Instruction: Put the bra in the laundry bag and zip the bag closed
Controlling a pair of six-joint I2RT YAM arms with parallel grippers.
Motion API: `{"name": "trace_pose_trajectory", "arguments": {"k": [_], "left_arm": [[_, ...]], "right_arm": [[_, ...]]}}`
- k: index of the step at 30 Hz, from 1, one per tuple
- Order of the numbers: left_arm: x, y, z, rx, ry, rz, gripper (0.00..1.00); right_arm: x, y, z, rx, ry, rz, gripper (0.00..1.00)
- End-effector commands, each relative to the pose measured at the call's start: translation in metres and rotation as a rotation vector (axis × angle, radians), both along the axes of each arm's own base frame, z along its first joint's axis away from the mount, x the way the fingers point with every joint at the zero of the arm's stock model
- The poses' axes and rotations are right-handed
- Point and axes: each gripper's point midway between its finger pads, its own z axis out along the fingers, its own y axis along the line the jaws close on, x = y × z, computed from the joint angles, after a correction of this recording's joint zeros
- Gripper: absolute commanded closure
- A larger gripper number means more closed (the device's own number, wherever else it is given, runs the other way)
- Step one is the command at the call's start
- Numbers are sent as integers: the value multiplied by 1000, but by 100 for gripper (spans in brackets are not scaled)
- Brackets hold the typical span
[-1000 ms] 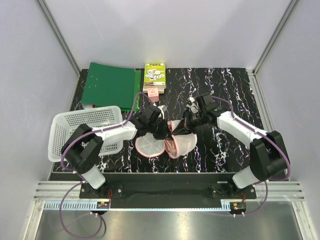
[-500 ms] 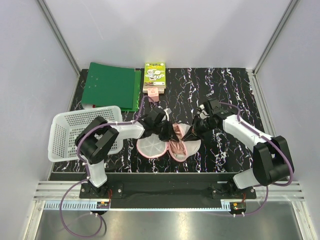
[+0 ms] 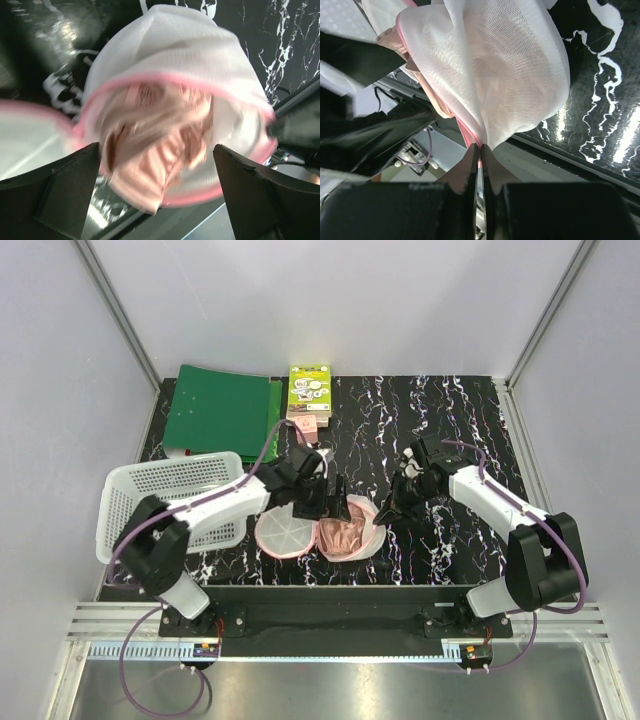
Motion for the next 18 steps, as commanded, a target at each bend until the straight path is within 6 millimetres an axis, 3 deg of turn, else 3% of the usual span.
{"name": "trace_pose_trajectory", "arguments": {"k": [1,6,11,14,17,18], "left_arm": [[0,29,49,45,-130,6,1],[-10,78,55,203,-115,94,1],[-15,124,34,257,-40,188,11],[-13,131,25,275,-25,188,19],[-11,136,15,319,-18,187,17],[-12,138,9,337,-7,185,12]], "right_arm": [[7,-6,10,-34,-68,39,90],[8,-10,10,-59,-90,76,91],[14,-43,4,-192,-108,35,97],[21,-64,2,-227,-107,-4,97],[25,-70,4,-239,-119,-4,96],[24,-72,3,-246,-113,-3,96]]}}
